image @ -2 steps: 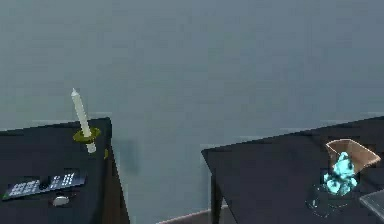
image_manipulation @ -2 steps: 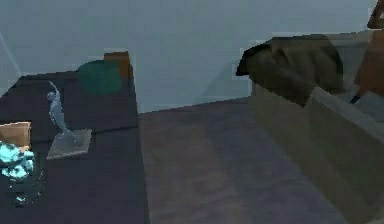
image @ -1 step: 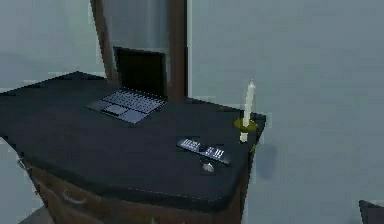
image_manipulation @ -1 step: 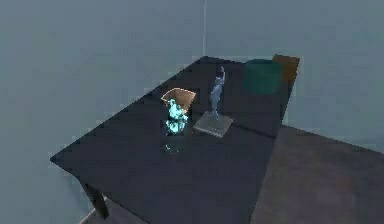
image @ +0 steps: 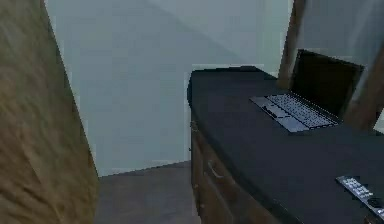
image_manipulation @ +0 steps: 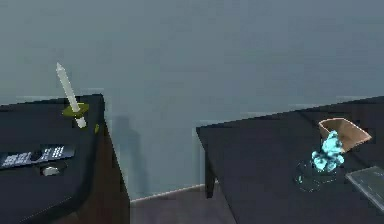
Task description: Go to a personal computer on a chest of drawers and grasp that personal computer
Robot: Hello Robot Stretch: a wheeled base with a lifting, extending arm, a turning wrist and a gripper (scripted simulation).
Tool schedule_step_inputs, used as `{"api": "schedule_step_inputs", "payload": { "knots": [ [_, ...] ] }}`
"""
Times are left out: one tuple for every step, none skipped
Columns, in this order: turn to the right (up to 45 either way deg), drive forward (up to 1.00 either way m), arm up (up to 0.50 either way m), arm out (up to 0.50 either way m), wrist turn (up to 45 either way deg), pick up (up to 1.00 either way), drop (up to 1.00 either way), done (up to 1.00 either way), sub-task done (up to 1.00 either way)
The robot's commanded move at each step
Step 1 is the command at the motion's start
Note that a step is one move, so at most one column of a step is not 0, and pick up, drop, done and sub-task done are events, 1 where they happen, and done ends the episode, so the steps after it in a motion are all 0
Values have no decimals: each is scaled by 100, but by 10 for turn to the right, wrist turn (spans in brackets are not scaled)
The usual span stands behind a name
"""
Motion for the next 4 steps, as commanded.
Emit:
{"api": "schedule_step_inputs", "payload": {
  "knots": [
    [-450, 0, 0, 0, 0, 0, 0, 0, 0],
    [-150, 0, 0, 0, 0, 0, 0, 0, 0],
    [-30, 0, 0, 0, 0, 0, 0, 0, 0],
    [450, 0, 0, 0, 0, 0, 0, 0, 0]
  ]
}}
